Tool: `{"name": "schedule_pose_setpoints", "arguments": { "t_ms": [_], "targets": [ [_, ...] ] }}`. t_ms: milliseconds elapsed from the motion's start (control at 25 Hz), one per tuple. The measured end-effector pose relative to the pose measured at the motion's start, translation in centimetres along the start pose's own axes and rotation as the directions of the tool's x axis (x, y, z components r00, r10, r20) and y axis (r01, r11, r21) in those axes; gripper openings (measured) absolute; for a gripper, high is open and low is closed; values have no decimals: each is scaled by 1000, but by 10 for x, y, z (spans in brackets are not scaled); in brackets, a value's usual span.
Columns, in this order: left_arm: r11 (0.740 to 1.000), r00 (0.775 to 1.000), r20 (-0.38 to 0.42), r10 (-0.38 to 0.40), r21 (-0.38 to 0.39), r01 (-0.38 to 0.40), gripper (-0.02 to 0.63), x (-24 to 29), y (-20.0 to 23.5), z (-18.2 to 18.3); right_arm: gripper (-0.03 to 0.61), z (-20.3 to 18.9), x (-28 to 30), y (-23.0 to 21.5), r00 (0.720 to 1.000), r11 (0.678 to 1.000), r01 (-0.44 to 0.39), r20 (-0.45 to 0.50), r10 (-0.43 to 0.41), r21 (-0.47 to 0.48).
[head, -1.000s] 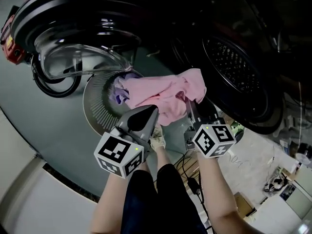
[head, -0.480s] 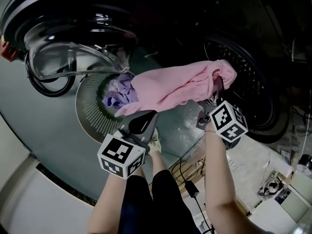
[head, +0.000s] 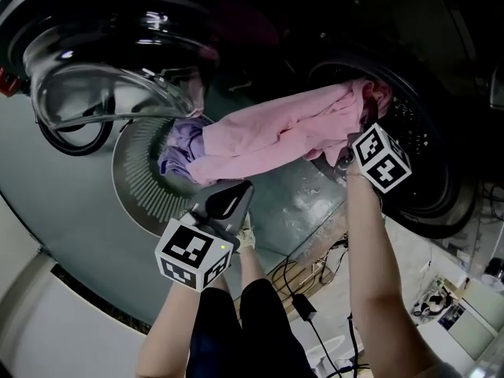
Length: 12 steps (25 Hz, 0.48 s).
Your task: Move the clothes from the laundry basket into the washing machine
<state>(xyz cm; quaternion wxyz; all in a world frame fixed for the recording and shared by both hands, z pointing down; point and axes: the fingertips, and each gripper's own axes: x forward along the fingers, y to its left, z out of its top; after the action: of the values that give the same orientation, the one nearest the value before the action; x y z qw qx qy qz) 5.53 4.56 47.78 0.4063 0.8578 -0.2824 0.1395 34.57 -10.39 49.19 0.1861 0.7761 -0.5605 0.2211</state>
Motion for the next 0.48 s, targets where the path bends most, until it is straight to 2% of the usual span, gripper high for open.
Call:
{"name": "schedule_pose_setpoints", "arguments": {
  "t_ms": [160, 280, 320, 360, 400, 440, 480],
  "targets": [
    [1000, 1000, 3, 3, -13, -3, 6, 0, 1, -5, 83, 3, 14, 0, 1000, 996, 1, 5, -1, -88],
    [1000, 1000, -11, 4, -10, -4, 6, -1, 2, -12, 100, -10, 34, -5, 998, 996, -6, -58, 1, -88],
    [1000, 1000, -16, 7, -7, -7, 6, -1, 4, -13, 127, -15, 40, -6, 996, 998, -9, -87, 4, -60],
    [1000, 1000, -18, 9, -6, -10, 6, -2, 5, -14, 196, -20, 45, -8, 993, 1000, -8, -114, 7, -10],
    [1000, 1000, -18, 12, -6, -12, 6, -2, 6, -14, 308, -22, 48, -11, 991, 999, -2, -133, 8, 49],
    [1000, 1000, -16, 13, -7, -13, 6, -3, 6, -14, 351, -23, 47, -14, 990, 995, 7, -140, 7, 97],
    [1000, 1000, -14, 15, -7, -15, 6, -3, 6, -14, 356, -21, 44, -16, 991, 992, 12, -134, 4, 123]
  ]
}}
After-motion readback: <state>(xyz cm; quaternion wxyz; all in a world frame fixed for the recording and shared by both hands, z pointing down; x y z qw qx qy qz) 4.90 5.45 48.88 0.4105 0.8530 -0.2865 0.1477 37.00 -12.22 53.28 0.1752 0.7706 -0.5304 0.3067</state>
